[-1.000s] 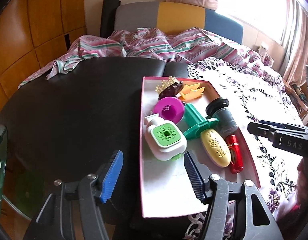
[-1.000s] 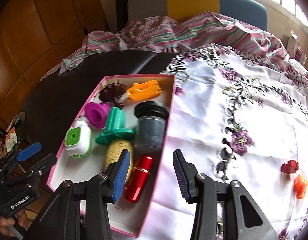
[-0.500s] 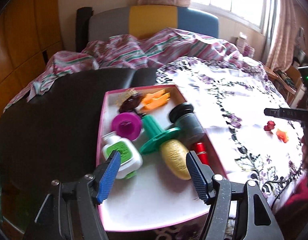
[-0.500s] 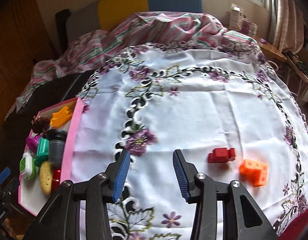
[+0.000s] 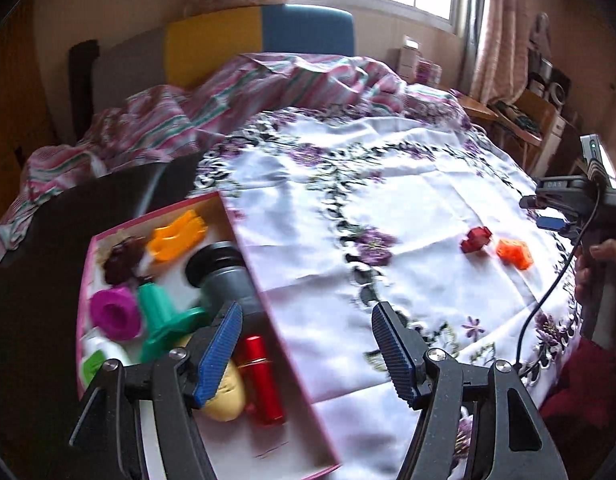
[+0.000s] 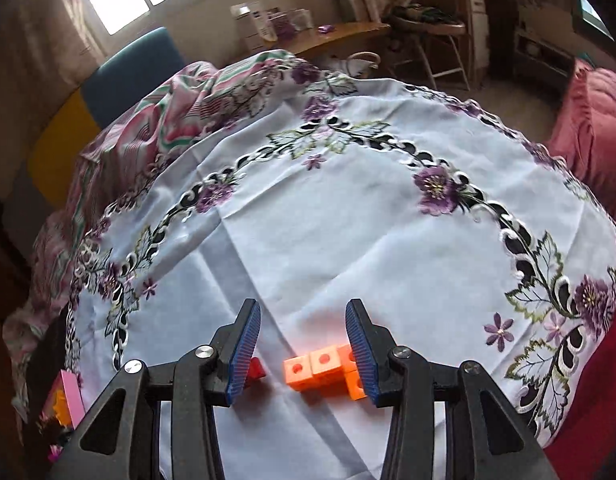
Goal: Organize rigid objects
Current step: 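Move the right gripper to the orange cube cluster while the left gripper approaches the red block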
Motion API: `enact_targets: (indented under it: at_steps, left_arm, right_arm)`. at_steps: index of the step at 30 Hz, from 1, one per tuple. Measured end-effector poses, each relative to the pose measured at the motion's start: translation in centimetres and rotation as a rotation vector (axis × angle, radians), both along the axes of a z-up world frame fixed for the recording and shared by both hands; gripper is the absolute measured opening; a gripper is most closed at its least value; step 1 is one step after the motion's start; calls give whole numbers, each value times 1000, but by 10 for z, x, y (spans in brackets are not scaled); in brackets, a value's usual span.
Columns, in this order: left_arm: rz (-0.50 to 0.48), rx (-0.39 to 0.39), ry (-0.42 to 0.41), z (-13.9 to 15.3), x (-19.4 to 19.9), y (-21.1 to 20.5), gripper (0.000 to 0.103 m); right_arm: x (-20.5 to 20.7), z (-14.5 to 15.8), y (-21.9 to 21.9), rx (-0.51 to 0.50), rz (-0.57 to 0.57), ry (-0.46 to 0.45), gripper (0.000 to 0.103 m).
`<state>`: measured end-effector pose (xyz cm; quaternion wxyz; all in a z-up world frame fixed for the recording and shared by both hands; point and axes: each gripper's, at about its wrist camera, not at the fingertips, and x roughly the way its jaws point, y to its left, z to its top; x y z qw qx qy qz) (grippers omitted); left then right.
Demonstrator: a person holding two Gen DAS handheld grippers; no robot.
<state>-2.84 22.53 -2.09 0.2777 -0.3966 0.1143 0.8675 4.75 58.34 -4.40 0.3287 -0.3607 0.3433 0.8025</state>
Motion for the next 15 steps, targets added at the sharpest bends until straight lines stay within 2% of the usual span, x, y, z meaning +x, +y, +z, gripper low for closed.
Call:
enact_targets:
  at_steps: [3,8,15]
  left_arm:
    - [-76,-13,-23,-7,1,34,68]
    - [-183,-19,-68,-22,-3,91,68]
    - [-274,40,-143,-33,-14,159,68]
  right_arm:
    - [6,-7,8,-69,-22,13,45]
    - [3,-10,7,-89,-16,11,45]
    - [9,-11,14,-132,-44,42,46]
